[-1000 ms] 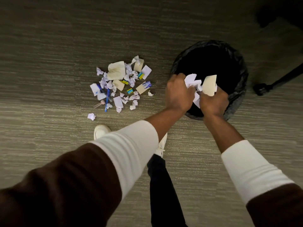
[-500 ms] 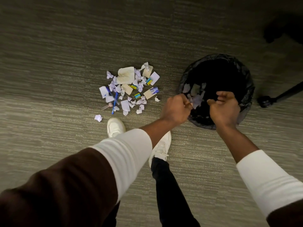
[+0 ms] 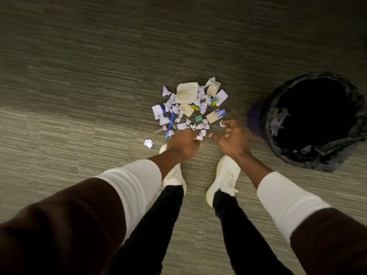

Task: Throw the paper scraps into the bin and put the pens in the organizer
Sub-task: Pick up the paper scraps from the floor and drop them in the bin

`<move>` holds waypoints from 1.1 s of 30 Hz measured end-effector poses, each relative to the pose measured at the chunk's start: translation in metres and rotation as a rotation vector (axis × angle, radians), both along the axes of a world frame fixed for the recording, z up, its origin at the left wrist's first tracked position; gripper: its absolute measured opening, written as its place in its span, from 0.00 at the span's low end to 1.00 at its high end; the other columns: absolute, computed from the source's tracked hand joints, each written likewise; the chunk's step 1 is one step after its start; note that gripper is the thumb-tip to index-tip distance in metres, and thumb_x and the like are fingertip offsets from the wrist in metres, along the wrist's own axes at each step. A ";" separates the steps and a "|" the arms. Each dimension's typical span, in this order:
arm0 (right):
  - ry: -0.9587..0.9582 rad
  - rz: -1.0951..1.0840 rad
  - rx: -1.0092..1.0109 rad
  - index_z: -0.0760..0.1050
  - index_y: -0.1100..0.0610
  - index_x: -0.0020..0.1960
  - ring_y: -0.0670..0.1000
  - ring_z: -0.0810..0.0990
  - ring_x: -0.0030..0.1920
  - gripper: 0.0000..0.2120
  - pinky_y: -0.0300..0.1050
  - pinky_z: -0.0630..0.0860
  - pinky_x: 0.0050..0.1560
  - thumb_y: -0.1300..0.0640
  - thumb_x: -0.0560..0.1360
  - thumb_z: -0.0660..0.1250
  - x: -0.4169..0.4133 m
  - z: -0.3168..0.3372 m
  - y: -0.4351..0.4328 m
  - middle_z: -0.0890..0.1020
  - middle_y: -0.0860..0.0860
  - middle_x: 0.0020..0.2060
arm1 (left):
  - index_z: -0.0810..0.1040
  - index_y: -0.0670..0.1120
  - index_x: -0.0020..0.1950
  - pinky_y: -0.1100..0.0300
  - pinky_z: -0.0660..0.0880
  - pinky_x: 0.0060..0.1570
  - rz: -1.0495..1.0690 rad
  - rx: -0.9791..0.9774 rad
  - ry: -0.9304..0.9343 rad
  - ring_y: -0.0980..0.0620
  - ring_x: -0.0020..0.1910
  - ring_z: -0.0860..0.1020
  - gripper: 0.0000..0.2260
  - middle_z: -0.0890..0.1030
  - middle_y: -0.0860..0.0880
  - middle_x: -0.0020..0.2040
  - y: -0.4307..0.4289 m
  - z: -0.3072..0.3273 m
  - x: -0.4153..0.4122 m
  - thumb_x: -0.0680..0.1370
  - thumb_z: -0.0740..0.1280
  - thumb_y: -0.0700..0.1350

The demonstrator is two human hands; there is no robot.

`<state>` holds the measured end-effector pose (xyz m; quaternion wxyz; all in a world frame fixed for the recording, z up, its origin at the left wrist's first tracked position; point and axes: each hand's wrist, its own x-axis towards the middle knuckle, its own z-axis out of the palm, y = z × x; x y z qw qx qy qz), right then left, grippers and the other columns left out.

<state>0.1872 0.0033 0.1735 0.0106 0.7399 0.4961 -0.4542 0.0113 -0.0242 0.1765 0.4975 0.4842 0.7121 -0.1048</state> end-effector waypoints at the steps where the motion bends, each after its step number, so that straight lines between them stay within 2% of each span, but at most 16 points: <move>1: -0.028 0.041 -0.056 0.73 0.50 0.68 0.60 0.81 0.62 0.36 0.54 0.80 0.62 0.40 0.65 0.82 -0.007 -0.012 -0.001 0.82 0.57 0.63 | 0.81 0.43 0.61 0.46 0.80 0.62 -0.038 -0.016 0.012 0.37 0.65 0.81 0.15 0.84 0.39 0.62 -0.002 -0.008 -0.009 0.81 0.67 0.50; 3: -0.057 0.120 -0.155 0.64 0.51 0.77 0.64 0.73 0.72 0.49 0.57 0.75 0.69 0.37 0.64 0.82 -0.018 -0.042 -0.004 0.74 0.61 0.73 | 0.77 0.44 0.70 0.48 0.78 0.66 -0.111 -0.039 0.030 0.37 0.69 0.79 0.18 0.81 0.40 0.68 -0.006 -0.030 -0.025 0.82 0.66 0.50; 5: -0.131 0.259 -0.202 0.55 0.50 0.81 0.67 0.63 0.79 0.57 0.61 0.70 0.75 0.34 0.63 0.81 -0.024 -0.076 -0.004 0.63 0.63 0.79 | 0.74 0.45 0.74 0.47 0.77 0.67 -0.152 -0.037 0.038 0.39 0.71 0.78 0.22 0.80 0.41 0.70 -0.010 -0.058 -0.034 0.82 0.67 0.50; 8: -0.266 0.518 -0.149 0.47 0.48 0.84 0.70 0.54 0.81 0.62 0.66 0.64 0.77 0.29 0.63 0.78 -0.023 -0.132 -0.002 0.54 0.65 0.82 | 0.73 0.43 0.74 0.44 0.77 0.68 -0.212 -0.011 0.071 0.38 0.72 0.76 0.22 0.77 0.39 0.72 -0.014 -0.110 -0.033 0.81 0.68 0.49; 11: -0.337 0.665 -0.022 0.46 0.45 0.84 0.71 0.47 0.82 0.63 0.69 0.68 0.72 0.27 0.62 0.77 -0.019 -0.182 0.003 0.46 0.67 0.82 | 0.68 0.41 0.77 0.42 0.76 0.69 -0.290 0.047 0.142 0.35 0.78 0.68 0.28 0.69 0.36 0.77 -0.018 -0.162 -0.024 0.79 0.71 0.47; 13: -0.390 0.679 -0.006 0.42 0.43 0.83 0.70 0.43 0.82 0.66 0.71 0.65 0.73 0.24 0.59 0.77 -0.018 -0.210 0.010 0.40 0.66 0.82 | 0.62 0.41 0.81 0.42 0.76 0.69 -0.344 0.119 0.164 0.34 0.81 0.62 0.36 0.64 0.37 0.81 -0.022 -0.194 -0.019 0.77 0.75 0.47; 16: -0.424 0.696 0.050 0.38 0.44 0.83 0.71 0.43 0.82 0.71 0.74 0.58 0.75 0.22 0.56 0.76 -0.015 -0.242 0.013 0.40 0.67 0.82 | 0.53 0.46 0.85 0.39 0.75 0.71 -0.421 0.161 0.134 0.32 0.84 0.56 0.55 0.54 0.39 0.85 -0.027 -0.228 -0.019 0.69 0.83 0.54; 18: -0.426 0.713 0.082 0.40 0.44 0.84 0.72 0.44 0.82 0.71 0.74 0.55 0.76 0.21 0.54 0.75 -0.011 -0.256 0.012 0.41 0.68 0.81 | 0.49 0.48 0.86 0.37 0.72 0.73 -0.530 0.146 0.165 0.29 0.84 0.54 0.61 0.49 0.37 0.85 -0.029 -0.244 -0.019 0.65 0.85 0.56; 20: -0.402 0.709 0.076 0.43 0.43 0.83 0.72 0.44 0.81 0.70 0.73 0.54 0.77 0.21 0.53 0.75 -0.009 -0.261 0.010 0.42 0.69 0.81 | 0.49 0.47 0.86 0.35 0.75 0.71 -0.603 0.173 0.224 0.27 0.83 0.55 0.57 0.49 0.33 0.85 -0.031 -0.252 -0.017 0.69 0.84 0.48; 22: -0.393 0.718 0.104 0.45 0.41 0.82 0.71 0.48 0.81 0.67 0.71 0.57 0.76 0.22 0.54 0.77 -0.010 -0.262 0.006 0.47 0.68 0.81 | 0.54 0.45 0.86 0.36 0.80 0.65 -0.632 0.260 0.256 0.26 0.81 0.59 0.45 0.52 0.31 0.84 -0.030 -0.256 -0.019 0.74 0.76 0.35; 23: -0.395 0.738 0.129 0.47 0.41 0.81 0.70 0.51 0.81 0.64 0.69 0.60 0.76 0.23 0.56 0.77 -0.011 -0.261 0.003 0.49 0.68 0.81 | 0.56 0.45 0.85 0.37 0.81 0.64 -0.634 0.286 0.256 0.26 0.81 0.60 0.42 0.54 0.31 0.84 -0.030 -0.259 -0.022 0.75 0.73 0.32; 25: -0.393 0.779 0.159 0.51 0.42 0.81 0.69 0.55 0.80 0.57 0.67 0.64 0.75 0.27 0.62 0.76 -0.014 -0.258 -0.001 0.52 0.68 0.80 | 0.59 0.45 0.84 0.38 0.80 0.66 -0.652 0.319 0.238 0.27 0.81 0.62 0.38 0.55 0.32 0.84 -0.027 -0.263 -0.029 0.77 0.70 0.31; 28: -0.354 0.802 0.177 0.55 0.43 0.81 0.67 0.61 0.75 0.50 0.65 0.68 0.71 0.35 0.67 0.78 -0.021 -0.254 -0.001 0.57 0.66 0.77 | 0.68 0.42 0.79 0.41 0.82 0.62 -0.656 0.382 0.226 0.29 0.78 0.68 0.31 0.60 0.33 0.83 -0.025 -0.263 -0.034 0.76 0.67 0.29; 33: -0.218 0.797 0.191 0.69 0.47 0.73 0.63 0.65 0.73 0.32 0.59 0.79 0.61 0.50 0.72 0.78 -0.026 -0.256 0.000 0.61 0.60 0.76 | 0.75 0.41 0.74 0.47 0.82 0.63 -0.570 0.412 0.210 0.37 0.70 0.76 0.26 0.64 0.37 0.81 -0.023 -0.262 -0.032 0.77 0.66 0.29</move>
